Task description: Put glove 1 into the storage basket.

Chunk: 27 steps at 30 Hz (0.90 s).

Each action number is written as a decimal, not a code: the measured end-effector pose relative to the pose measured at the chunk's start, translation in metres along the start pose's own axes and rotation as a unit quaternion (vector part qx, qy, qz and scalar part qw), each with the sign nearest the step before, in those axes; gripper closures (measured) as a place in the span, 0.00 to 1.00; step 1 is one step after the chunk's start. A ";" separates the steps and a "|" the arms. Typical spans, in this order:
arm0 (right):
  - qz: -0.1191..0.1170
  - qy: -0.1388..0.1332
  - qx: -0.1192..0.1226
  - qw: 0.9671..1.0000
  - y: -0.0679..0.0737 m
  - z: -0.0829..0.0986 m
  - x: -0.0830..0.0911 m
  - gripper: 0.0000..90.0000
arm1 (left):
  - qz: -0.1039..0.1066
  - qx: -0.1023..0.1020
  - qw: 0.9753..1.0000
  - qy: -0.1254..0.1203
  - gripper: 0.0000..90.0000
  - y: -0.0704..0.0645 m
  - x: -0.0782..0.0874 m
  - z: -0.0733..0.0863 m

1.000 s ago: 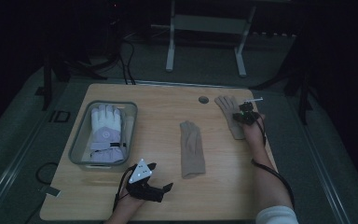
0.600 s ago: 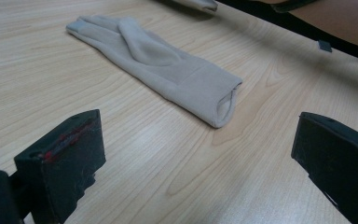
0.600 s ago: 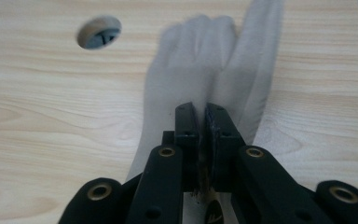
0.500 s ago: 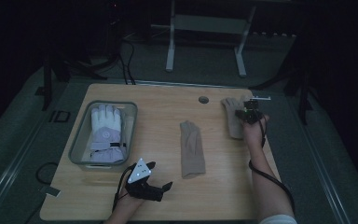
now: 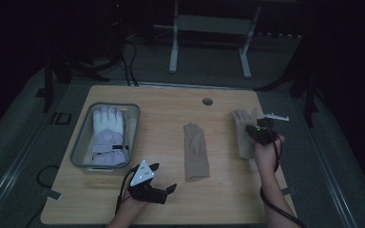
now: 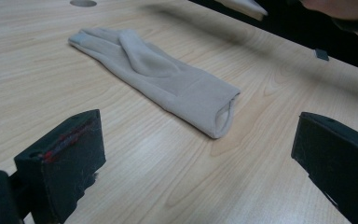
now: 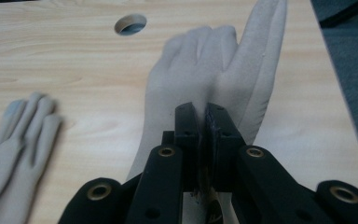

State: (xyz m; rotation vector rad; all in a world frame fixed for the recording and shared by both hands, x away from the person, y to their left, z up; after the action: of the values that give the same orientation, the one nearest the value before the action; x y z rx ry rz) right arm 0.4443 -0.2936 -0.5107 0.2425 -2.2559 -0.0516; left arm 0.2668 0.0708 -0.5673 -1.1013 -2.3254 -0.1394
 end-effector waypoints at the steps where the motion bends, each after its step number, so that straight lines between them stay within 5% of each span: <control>1: 0.000 0.000 0.000 1.000 0.000 0.000 0.000 0.94 | 0.000 -0.001 1.000 0.000 0.03 0.000 0.000 0.000; 8: -0.007 0.016 -0.005 1.000 0.010 0.043 0.009 0.93 | -0.001 -0.006 1.000 0.001 0.03 0.000 -0.001 -0.001; 14: 0.003 0.052 0.009 0.999 0.012 0.075 -0.007 0.92 | -0.001 -0.006 1.000 0.000 0.03 0.000 -0.001 -0.001; 19: -0.001 0.059 0.014 0.998 0.012 0.083 -0.015 0.89 | 0.000 -0.008 1.000 0.001 0.03 0.000 -0.002 -0.001; 21: -0.008 0.059 0.021 0.998 0.011 0.081 -0.015 0.75 | 0.001 -0.008 1.000 0.001 0.03 0.000 -0.002 -0.001; 24: -0.014 0.062 0.027 0.998 0.010 0.079 -0.013 0.69 | 0.001 -0.009 1.000 0.001 0.03 0.000 -0.001 -0.001; 27: -0.019 0.049 0.062 0.997 0.008 0.074 -0.009 0.58 | 0.001 -0.009 1.000 0.000 0.03 0.000 -0.001 -0.001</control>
State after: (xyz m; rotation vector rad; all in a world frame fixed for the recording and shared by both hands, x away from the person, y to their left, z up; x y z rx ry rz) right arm 0.3915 -0.2869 -0.5639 0.3460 -2.1598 0.0787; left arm 0.2677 0.0701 -0.5671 -1.1134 -2.3260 -0.1606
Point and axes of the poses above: each handheld gripper's, and its own axes: x roughly backward along the jaws, z roughly out of its underside, y roughly to its left, the point moved 4 cm from there along -x, roughly forward along the jaws, and after that the axes turned 9 degrees about y, right-handed, at the moved point
